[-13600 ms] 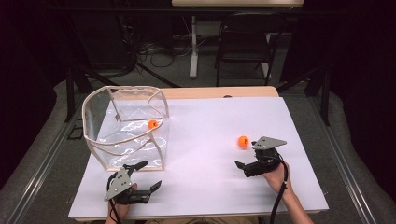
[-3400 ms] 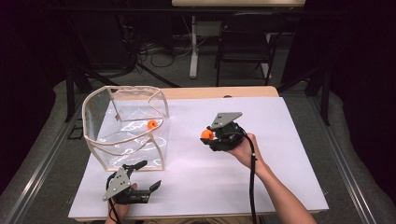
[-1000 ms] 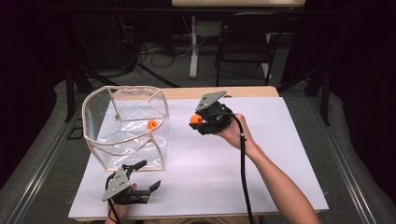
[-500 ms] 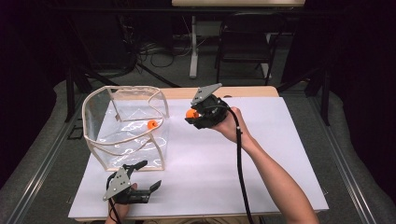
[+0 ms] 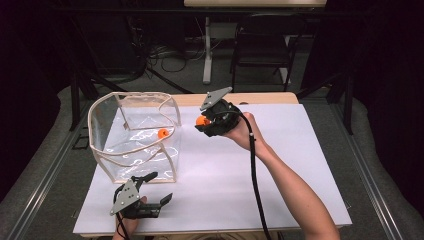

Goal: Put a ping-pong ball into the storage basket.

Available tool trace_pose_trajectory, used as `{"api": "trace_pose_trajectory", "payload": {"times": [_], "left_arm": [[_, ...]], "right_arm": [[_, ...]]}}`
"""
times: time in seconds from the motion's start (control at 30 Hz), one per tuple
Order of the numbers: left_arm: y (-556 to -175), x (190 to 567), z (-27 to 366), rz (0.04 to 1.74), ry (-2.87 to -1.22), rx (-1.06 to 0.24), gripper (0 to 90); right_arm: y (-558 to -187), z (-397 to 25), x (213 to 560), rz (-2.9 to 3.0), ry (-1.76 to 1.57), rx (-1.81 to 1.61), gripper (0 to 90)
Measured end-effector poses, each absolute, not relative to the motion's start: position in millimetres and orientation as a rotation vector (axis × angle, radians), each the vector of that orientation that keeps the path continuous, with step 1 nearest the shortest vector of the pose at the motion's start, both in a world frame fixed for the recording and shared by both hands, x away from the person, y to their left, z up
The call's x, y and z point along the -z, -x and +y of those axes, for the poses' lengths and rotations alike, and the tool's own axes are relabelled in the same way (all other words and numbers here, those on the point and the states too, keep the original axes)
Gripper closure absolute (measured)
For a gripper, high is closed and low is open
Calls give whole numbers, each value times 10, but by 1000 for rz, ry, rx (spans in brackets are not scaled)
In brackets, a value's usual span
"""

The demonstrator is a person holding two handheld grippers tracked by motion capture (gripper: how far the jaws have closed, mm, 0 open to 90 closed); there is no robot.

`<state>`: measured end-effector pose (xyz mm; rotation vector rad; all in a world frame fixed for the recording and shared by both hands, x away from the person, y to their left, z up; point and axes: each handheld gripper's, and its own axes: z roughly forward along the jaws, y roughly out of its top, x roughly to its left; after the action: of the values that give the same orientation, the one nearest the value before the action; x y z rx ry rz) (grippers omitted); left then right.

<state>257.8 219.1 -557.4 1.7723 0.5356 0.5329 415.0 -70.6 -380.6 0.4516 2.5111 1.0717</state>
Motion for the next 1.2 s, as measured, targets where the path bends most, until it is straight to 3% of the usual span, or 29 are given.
{"api": "trace_pose_trajectory", "payload": {"times": [1.2], "left_arm": [[-2582,5577,2195,535,-1770,-535,157]], "right_arm": [[-4208,-485,3599,2502,-395,-1067,509]]}}
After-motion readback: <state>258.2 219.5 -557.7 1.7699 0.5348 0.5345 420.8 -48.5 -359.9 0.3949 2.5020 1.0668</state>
